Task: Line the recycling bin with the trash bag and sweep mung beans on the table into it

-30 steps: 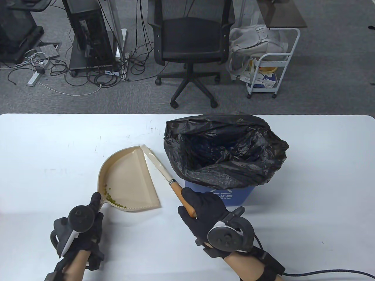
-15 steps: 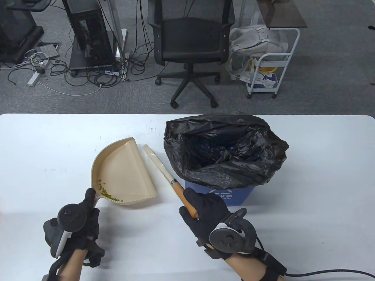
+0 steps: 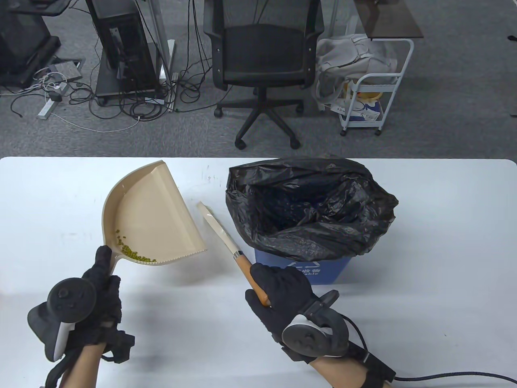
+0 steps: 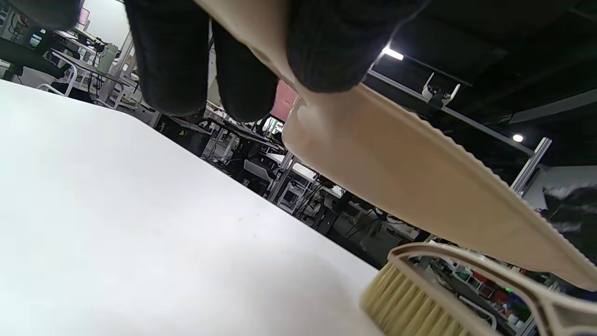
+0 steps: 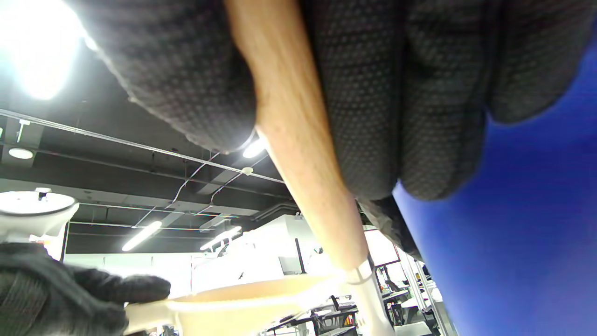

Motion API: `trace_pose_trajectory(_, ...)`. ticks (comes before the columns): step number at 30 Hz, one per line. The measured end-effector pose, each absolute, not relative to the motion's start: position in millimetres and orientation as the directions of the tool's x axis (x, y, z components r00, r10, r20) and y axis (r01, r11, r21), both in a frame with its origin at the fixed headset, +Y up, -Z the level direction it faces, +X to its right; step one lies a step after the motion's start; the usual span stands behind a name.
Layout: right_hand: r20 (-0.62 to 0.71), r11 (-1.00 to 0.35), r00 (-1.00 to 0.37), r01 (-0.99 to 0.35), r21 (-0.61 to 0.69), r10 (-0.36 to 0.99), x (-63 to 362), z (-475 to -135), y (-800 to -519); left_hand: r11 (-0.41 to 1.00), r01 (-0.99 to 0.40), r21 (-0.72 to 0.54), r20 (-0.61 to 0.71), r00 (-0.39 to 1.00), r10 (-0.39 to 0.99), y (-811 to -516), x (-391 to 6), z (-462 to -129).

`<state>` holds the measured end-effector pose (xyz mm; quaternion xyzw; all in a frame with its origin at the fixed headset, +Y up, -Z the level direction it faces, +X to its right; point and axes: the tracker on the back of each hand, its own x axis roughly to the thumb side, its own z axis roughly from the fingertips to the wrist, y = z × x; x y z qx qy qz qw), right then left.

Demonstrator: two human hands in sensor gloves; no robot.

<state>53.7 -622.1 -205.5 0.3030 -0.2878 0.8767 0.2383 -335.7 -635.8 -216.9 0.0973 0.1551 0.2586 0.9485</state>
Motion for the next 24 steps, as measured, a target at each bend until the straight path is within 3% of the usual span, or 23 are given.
trace_pose_trajectory(11, 0.679, -0.73, -0.704, -0.574, -0.371, 0.209, 47, -199, -625, 0.829, -0.451, 0.331, -0.195, 0.826, 0.528, -574, -309, -214)
trace_pose_trajectory(24, 0.684, -0.736, -0.703, -0.566, -0.372, 0.195, 45, -197, -625, 0.83, -0.448, 0.332, -0.088, 0.862, 0.5, -526, -239, -243)
